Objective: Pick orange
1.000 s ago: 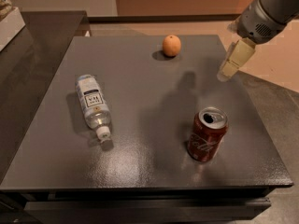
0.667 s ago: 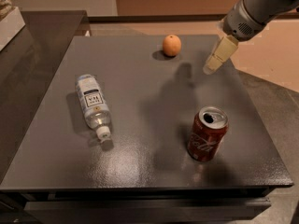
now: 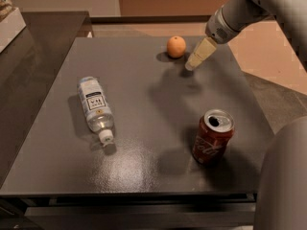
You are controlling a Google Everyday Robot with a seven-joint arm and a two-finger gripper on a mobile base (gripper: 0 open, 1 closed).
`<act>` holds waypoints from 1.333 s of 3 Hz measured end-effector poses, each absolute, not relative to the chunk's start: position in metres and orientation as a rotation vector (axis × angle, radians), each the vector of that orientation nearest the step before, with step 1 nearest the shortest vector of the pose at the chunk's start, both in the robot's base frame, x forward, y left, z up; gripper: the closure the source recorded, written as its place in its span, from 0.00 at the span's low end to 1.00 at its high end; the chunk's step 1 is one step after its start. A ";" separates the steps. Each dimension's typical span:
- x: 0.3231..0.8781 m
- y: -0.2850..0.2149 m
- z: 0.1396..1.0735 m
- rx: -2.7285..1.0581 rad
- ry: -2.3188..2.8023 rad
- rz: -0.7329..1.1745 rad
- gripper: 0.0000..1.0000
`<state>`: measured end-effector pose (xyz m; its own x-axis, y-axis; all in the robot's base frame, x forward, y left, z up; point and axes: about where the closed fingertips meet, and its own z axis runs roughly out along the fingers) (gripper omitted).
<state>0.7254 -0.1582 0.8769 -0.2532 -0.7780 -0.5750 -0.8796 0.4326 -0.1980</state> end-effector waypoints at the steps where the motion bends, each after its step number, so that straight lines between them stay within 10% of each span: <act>1: 0.755 -0.136 0.862 -1.357 2.073 0.271 0.00; 3: 0.784 -0.100 0.839 -1.312 2.073 0.414 0.00; 4: 0.789 -0.096 0.835 -1.293 2.088 0.444 0.18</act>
Offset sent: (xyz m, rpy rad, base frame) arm 0.0789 0.0614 -0.0289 0.1720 0.0526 0.0001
